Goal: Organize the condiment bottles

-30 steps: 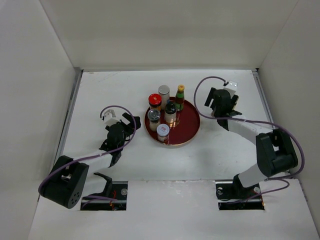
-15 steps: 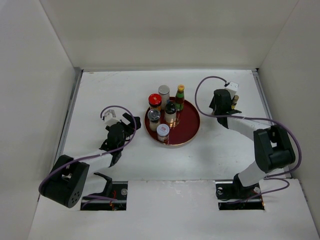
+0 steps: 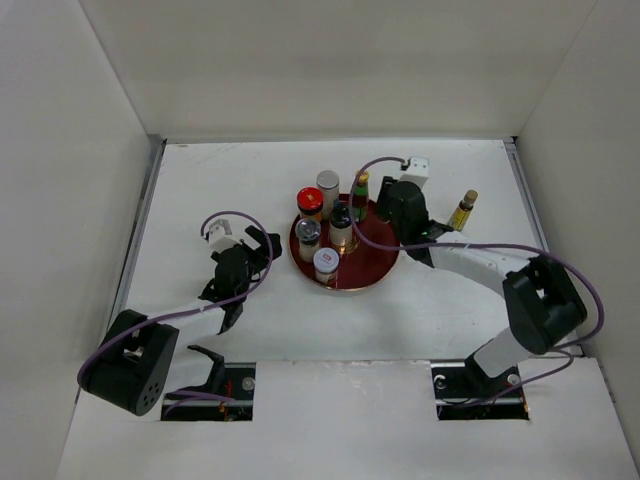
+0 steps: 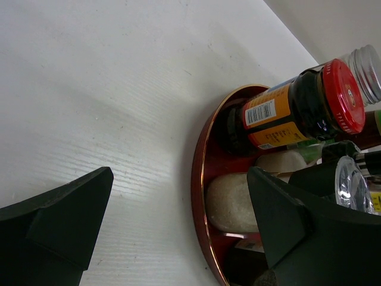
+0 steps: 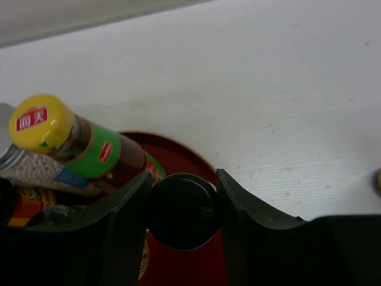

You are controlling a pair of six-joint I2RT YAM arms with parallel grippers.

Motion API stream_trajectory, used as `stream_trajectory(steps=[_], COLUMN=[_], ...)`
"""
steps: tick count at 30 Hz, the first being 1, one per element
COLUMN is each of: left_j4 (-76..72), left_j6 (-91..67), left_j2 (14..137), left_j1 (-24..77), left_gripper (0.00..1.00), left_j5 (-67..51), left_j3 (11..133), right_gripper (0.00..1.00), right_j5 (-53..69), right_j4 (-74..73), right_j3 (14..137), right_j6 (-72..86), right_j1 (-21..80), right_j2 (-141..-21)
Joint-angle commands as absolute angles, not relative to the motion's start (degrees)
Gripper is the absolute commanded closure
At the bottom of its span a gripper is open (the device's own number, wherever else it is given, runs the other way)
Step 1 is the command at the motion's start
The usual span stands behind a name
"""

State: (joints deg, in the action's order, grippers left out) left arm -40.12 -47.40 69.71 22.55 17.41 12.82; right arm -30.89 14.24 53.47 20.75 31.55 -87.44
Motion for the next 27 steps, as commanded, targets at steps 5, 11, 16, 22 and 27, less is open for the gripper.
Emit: stream_trajectory(steps=[5,11,16,22,27], left_j4=[-42.6,-42.6,-43.1,-43.1,-43.1], left_j6=[-47.8,-47.9,-47.9,-47.9,-48.0], left_j2=[68.5,69.0,69.6,69.3,68.9], left_j1=[22.4,22.3,22.2,22.2,22.4], left_gripper=[0.02,0.02,0.01,0.01,0.01], left_j5=[17.8,17.3,17.1,17.3,17.1], left_j3=[13.5,13.6,13.8,13.6,13.6], right_gripper=[0.55,0.49,0.41,0.21,0.11], right_j5=[-29.2,-29.2,-29.2,-29.2,-31.9], right_j4=[17.6,17.0,16.3,15.6,15.1], right_j3=[58.4,57.3,55.9,54.1,51.5], right_j6=[20.7,21.6,22.0,22.1,20.7], right_j1=[35.5,35.6,35.6,35.6,34.2], right_j2=[-94.7,-96.2,-96.2,-91.2,-82.4])
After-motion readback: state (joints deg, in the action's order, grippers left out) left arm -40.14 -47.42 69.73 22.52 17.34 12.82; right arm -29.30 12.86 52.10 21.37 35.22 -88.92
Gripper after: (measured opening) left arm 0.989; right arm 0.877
